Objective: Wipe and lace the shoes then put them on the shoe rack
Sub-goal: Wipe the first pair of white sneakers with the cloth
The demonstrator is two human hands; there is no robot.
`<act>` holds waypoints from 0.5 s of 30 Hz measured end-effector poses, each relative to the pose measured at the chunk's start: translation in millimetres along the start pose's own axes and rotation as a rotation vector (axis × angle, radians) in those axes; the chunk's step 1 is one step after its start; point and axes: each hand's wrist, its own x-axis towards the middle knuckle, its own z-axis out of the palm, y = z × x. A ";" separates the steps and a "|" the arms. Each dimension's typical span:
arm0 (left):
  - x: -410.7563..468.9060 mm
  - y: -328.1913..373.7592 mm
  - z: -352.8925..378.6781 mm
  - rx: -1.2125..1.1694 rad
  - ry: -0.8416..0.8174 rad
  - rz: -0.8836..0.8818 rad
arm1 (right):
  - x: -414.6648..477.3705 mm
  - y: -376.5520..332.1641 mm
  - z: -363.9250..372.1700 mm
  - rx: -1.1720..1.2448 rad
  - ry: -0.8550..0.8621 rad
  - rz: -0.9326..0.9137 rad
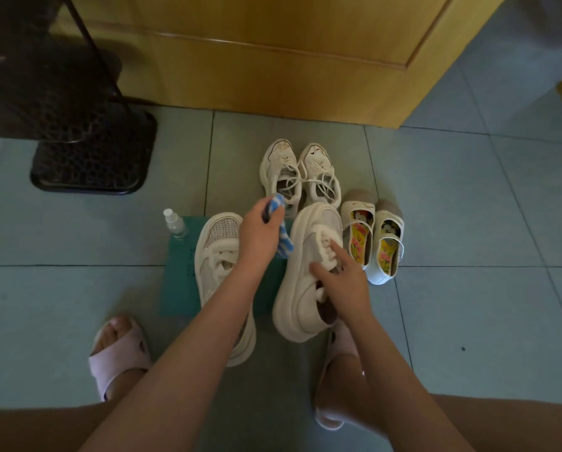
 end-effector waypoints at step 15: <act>32.4 -24.0 38.9 0.279 -0.243 0.254 | -2.5 14.1 -2.1 -0.015 -0.051 -0.081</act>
